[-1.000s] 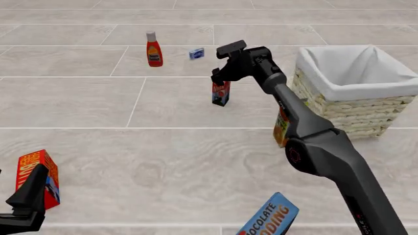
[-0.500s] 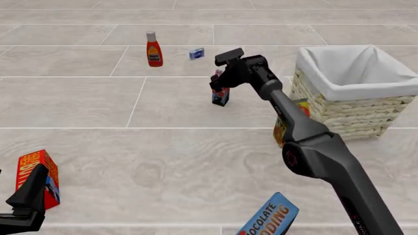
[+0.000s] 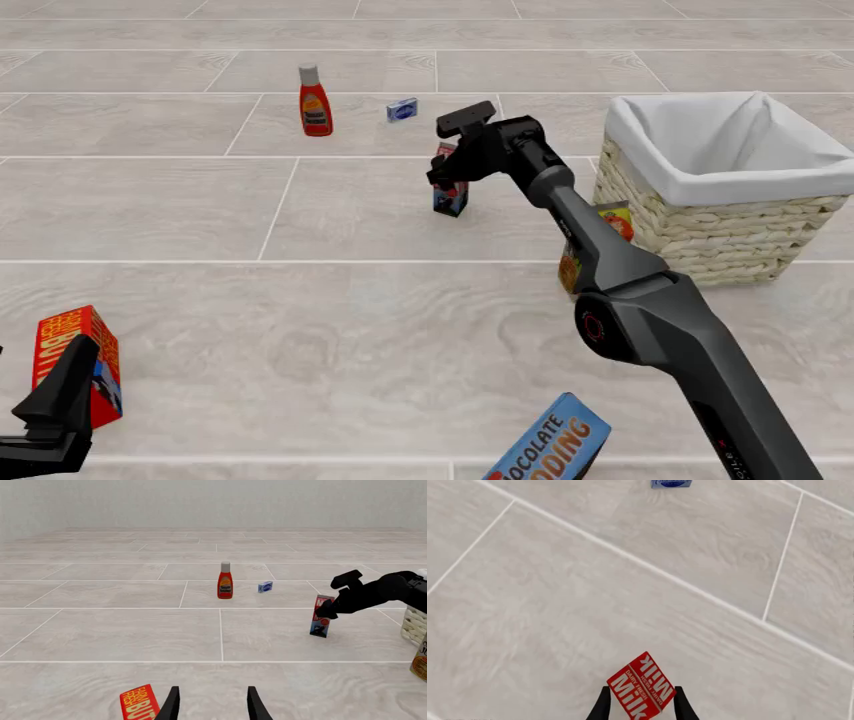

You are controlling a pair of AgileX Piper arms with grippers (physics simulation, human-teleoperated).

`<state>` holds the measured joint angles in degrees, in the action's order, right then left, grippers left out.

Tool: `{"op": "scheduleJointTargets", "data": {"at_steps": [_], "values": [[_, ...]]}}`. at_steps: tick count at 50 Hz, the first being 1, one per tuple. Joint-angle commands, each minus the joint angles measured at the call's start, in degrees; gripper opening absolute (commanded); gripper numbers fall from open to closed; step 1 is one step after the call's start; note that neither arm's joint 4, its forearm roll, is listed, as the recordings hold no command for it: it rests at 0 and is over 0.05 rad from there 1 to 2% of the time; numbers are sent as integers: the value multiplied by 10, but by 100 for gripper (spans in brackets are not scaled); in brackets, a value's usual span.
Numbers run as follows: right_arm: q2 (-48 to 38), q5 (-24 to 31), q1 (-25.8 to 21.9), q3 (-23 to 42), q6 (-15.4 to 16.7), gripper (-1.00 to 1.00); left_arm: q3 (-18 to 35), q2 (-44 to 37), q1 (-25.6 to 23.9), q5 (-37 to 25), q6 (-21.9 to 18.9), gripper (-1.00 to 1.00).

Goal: Pick the milk and place it in the basket.

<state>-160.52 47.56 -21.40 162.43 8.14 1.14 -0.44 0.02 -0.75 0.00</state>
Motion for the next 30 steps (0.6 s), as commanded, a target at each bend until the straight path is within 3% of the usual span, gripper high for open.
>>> {"op": "scheduleJointTargets", "data": {"at_steps": [1,30], "values": [[2,0,-5,-2,-2,-100,0,0,0,0,0,100],[79,12,4,-3,15,-100,0,0,0,0,0,100]]}}
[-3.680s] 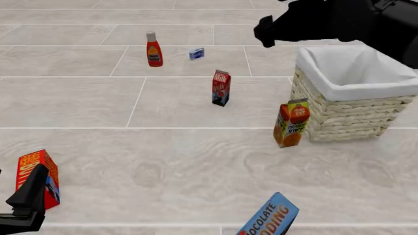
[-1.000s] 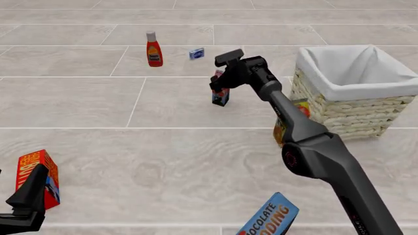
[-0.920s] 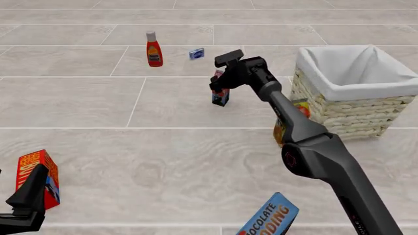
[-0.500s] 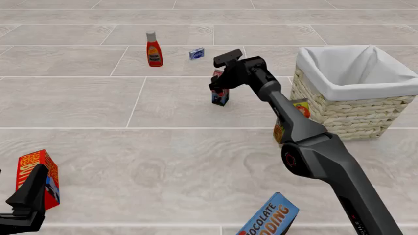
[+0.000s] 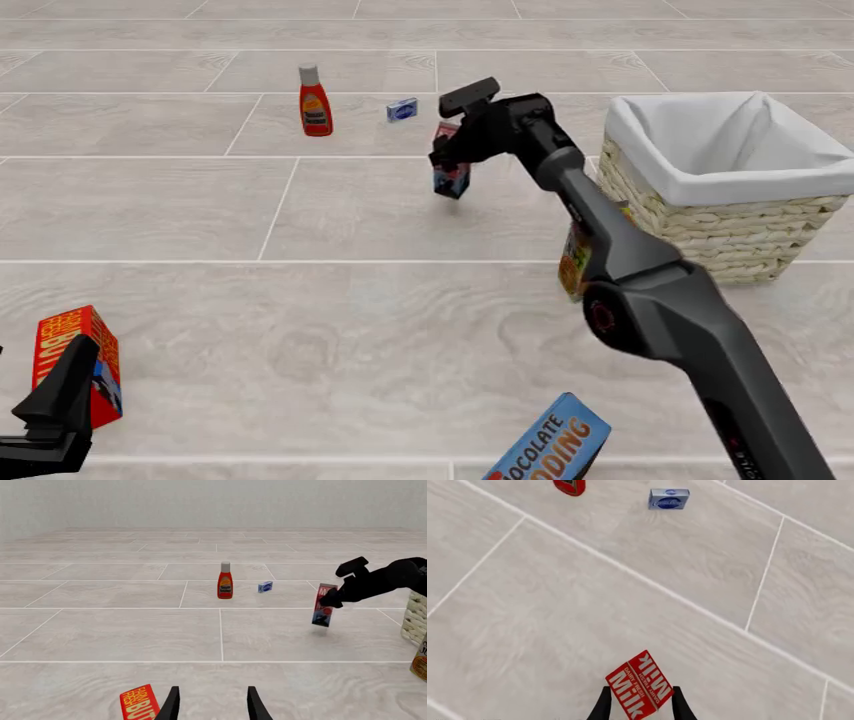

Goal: Pick the milk and place it in the basket.

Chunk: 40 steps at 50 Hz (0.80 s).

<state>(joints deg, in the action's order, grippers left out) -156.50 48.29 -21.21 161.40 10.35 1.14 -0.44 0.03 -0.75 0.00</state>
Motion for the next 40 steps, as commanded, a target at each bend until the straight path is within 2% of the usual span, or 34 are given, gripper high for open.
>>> {"op": "scheduleJointTargets", "data": {"at_steps": [1,25,28,31,40], "values": [[44,7,2,8,-7,-100,0,0,0,0,0,100],[153,65,10,-7,-6,-100,0,0,0,0,0,100],[258,-22,14,-198,-6,-100,0,0,0,0,0,100],[289,-44,17,-251,-2,-100,0,0,0,0,0,100],[365,-76,33,-346,-6,-100,0,0,0,0,0,100]]}}
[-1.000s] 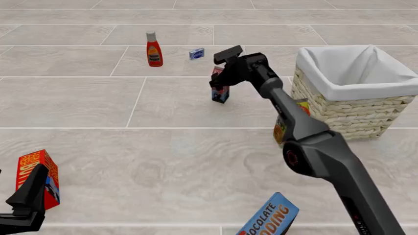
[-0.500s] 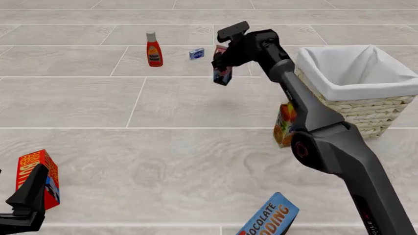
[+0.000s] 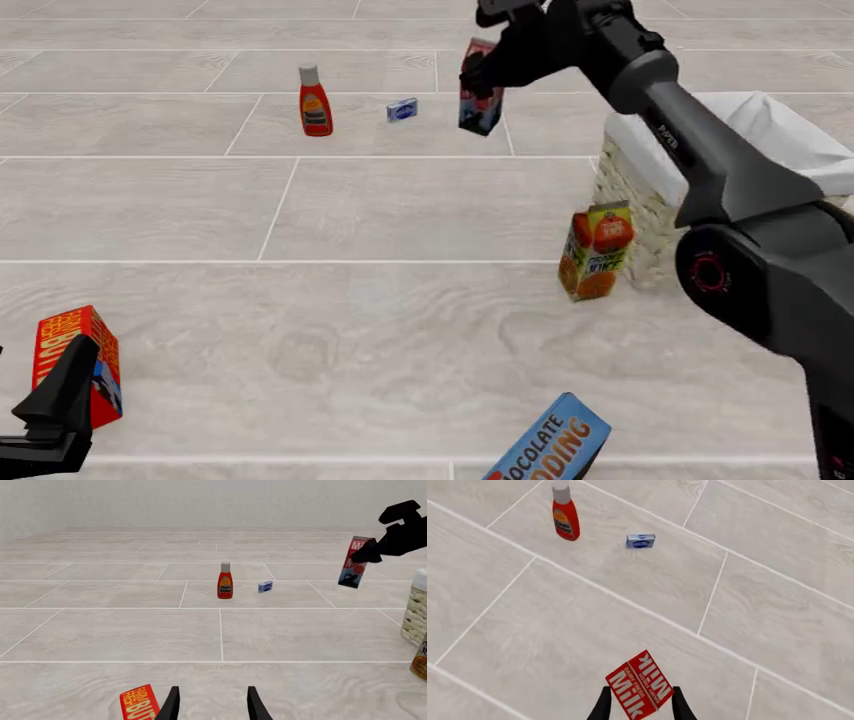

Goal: Pick the milk and place it in the basket.

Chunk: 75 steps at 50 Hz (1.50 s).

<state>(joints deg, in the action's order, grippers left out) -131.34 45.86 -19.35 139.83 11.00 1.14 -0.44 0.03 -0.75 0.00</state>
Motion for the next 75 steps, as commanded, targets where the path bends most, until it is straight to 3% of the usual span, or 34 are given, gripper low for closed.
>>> {"op": "scheduleJointTargets", "data": {"at_steps": [1,26,32,56,75], "values": [[135,-61,16,-157,-13,-100,0,0,0,0,0,100],[306,-110,86,-342,-17,-100,0,0,0,0,0,100],[329,-107,112,-363,2,-100,0,0,0,0,0,100],[392,-109,171,-430,23,-100,0,0,0,0,0,100],[386,-127,242,-463,50,-100,0,0,0,0,0,100]]}}
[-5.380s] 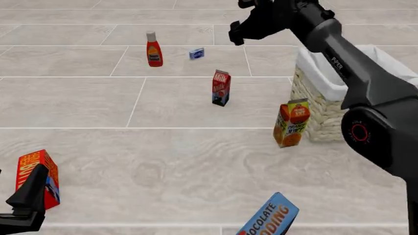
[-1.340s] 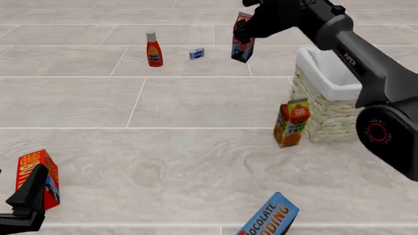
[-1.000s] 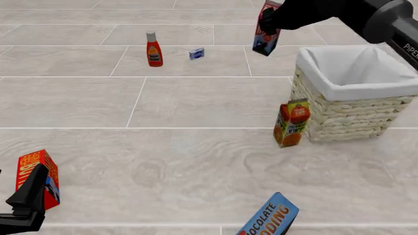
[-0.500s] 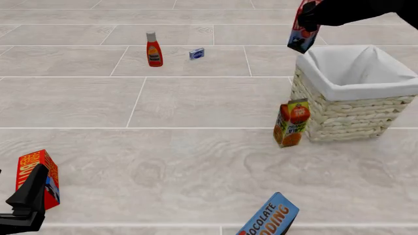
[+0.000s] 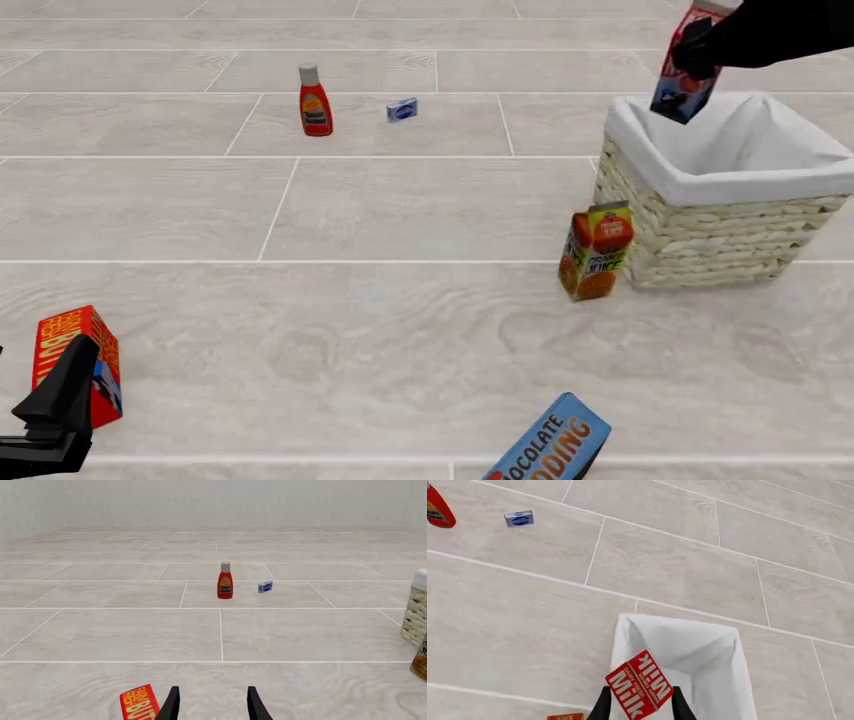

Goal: Pick the milk and place it in the basket.

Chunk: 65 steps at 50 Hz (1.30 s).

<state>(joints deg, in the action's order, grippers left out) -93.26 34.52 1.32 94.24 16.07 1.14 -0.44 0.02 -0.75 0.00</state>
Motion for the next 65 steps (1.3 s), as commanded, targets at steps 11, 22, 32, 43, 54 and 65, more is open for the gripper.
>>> {"op": "scheduleJointTargets", "data": {"at_steps": [11,22,32,43,54,65], "values": [[-14,-28,62,-12,4,-100,0,0,0,0,0,100],[-29,-44,82,-25,-1,-100,0,0,0,0,0,100],[-55,-53,81,-23,-6,-100,0,0,0,0,0,100],[-77,-71,90,-35,1,-100,0,0,0,0,0,100],[-96,-81,97,-38,2,-100,0,0,0,0,0,100],[-113,-92,97,-42,1,-100,0,0,0,0,0,100]]}}
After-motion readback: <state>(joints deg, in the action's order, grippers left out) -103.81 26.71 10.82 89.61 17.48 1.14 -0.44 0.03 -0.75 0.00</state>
